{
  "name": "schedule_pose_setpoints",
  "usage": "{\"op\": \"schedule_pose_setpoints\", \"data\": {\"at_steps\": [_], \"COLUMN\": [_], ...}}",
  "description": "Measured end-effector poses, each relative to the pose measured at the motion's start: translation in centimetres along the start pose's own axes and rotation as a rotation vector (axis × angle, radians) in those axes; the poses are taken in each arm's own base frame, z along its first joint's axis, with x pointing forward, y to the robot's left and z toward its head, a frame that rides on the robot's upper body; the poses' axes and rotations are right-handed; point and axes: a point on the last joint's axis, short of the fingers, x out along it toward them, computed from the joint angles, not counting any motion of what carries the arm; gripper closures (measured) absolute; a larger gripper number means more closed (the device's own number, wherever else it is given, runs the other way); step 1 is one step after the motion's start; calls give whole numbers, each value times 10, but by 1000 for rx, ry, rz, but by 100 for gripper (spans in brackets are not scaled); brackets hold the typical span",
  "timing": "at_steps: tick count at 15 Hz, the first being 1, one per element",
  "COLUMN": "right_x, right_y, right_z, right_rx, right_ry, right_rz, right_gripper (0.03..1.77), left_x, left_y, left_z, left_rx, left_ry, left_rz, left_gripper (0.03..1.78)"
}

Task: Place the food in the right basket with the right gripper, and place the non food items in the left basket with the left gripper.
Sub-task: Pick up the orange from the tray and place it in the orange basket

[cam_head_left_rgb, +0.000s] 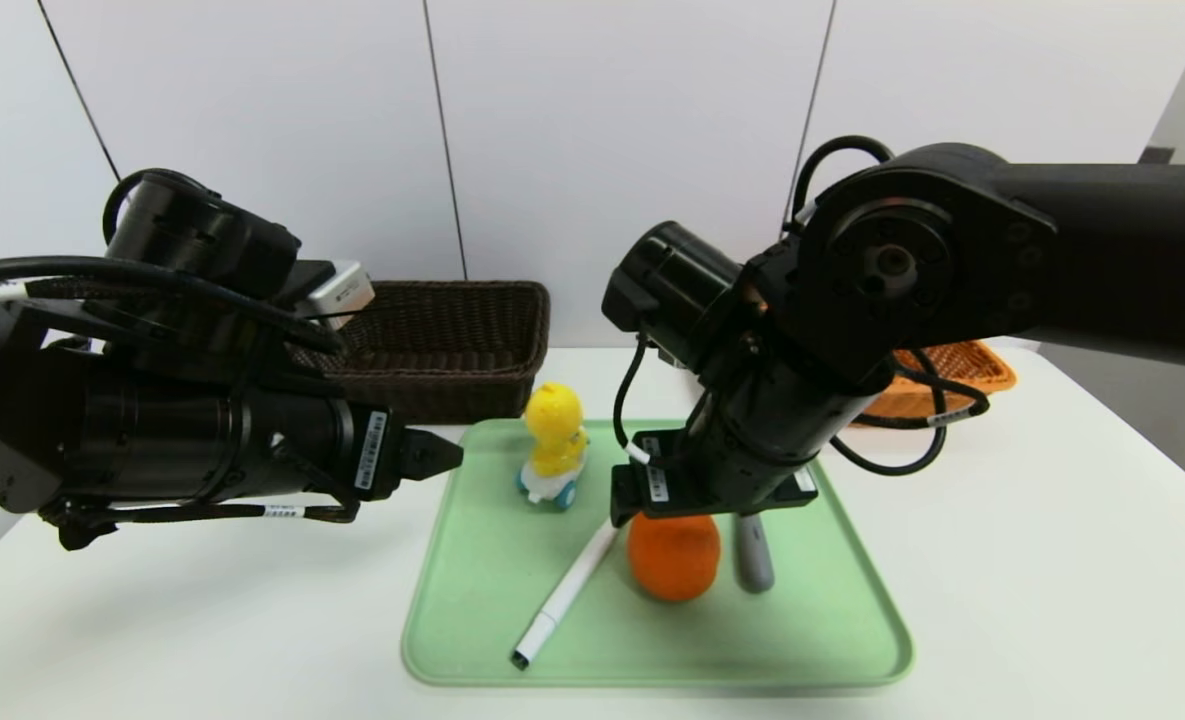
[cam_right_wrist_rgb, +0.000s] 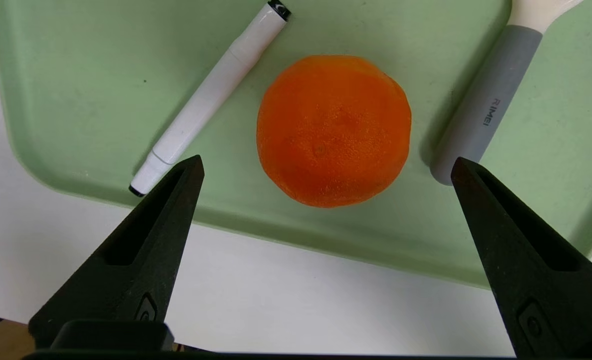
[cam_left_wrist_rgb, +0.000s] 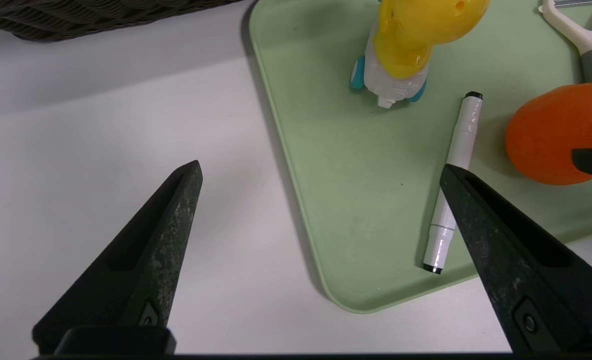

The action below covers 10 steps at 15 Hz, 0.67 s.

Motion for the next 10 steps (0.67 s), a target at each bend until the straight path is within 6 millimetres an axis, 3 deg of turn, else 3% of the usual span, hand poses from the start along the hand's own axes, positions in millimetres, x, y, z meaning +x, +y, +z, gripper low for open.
{"op": "schedule_pose_setpoints", "data": {"at_steps": [10], "right_x": [42], "right_y": [4], "right_z": [4], "right_rx": [1], "right_ry": [69], "right_rz": [-69], "right_gripper": [9], "left_x": [2], "left_y": [-5], "left_z": [13], "left_rx": [4], "left_ry": [-13], "left_rz": [-7], "left_gripper": [12]}}
